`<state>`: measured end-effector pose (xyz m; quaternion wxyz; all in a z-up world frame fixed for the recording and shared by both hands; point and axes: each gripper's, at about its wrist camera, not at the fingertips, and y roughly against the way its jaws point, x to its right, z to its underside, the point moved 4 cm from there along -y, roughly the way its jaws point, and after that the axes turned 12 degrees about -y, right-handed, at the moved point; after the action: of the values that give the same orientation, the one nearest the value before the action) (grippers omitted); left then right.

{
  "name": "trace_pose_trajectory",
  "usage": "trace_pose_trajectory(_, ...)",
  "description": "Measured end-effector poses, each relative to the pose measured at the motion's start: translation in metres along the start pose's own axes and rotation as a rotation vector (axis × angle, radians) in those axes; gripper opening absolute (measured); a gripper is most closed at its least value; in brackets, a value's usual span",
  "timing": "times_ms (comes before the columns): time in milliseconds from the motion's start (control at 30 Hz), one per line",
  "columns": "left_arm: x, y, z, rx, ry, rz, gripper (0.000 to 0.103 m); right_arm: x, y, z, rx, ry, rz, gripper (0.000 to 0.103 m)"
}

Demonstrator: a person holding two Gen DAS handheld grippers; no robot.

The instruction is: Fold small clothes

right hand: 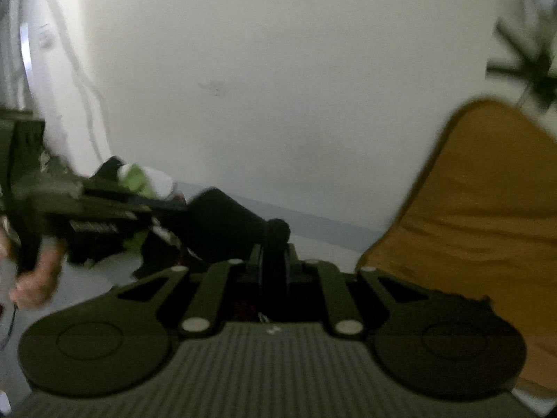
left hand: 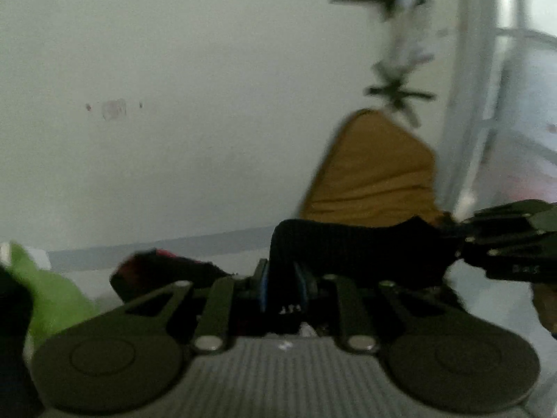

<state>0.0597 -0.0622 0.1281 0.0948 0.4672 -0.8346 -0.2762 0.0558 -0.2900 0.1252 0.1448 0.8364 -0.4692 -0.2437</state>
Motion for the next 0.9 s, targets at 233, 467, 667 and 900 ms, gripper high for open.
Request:
trace_pose_trajectory(233,0.066,0.07,0.081,-0.019,-0.037,0.043,0.016,-0.042,0.088,0.099,0.069,0.134,0.057,0.012)
trace_pose_trajectory(467,0.054,0.061,0.138,-0.225,0.064,0.077,0.045,-0.051,0.067,0.186,-0.03,0.166,0.164,0.028)
trace_pose_trajectory(667,0.009,0.115,0.106,-0.028,0.214,0.095,0.054,-0.05,0.118,0.156,0.085,0.128,0.094,0.049)
trace_pose_trajectory(900,-0.01,0.039,0.088,-0.103,0.19,-0.049,0.045,-0.008,0.088,0.123,0.16,-0.195,0.099,0.049)
